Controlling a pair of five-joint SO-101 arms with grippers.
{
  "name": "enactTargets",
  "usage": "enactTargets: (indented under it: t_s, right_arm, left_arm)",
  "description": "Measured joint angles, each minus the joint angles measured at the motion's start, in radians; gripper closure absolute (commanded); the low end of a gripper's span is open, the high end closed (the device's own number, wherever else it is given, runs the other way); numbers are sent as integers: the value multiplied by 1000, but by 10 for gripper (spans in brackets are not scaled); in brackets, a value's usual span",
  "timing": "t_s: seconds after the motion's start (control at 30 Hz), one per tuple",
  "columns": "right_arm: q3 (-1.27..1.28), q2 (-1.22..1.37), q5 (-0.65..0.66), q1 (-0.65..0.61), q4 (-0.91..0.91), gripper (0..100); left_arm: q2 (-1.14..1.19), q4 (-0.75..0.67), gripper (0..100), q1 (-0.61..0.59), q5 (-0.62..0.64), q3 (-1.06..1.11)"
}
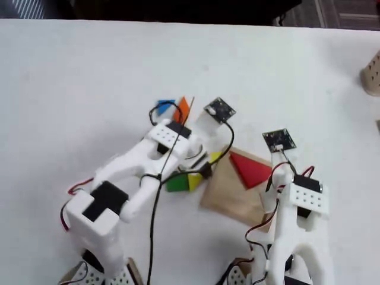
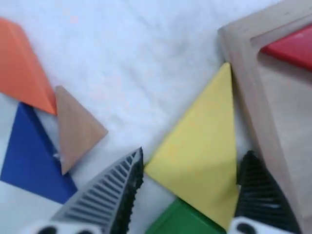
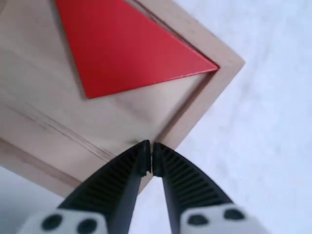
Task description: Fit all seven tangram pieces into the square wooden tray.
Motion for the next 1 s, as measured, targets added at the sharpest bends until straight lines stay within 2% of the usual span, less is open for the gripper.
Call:
enactTargets:
  t_s: [0.23, 0.37, 0.43, 0.83, 1.0]
  right_arm:
    - [0, 0, 0, 0, 0, 981]
    - [0, 0, 2, 0, 0, 981]
    - [0, 0, 2, 2, 0, 981]
    - [0, 0, 2, 5, 0, 981]
    - [0, 0, 2, 5, 0, 981]
  left_arm:
    - [0, 0, 703, 0, 2, 0]
    - [0, 0, 836, 0, 2, 0]
    - [-2, 0, 861, 2, 5, -6]
    - [-3, 3, 847, 8, 60, -66]
    - [-3, 6, 716, 6, 54, -66]
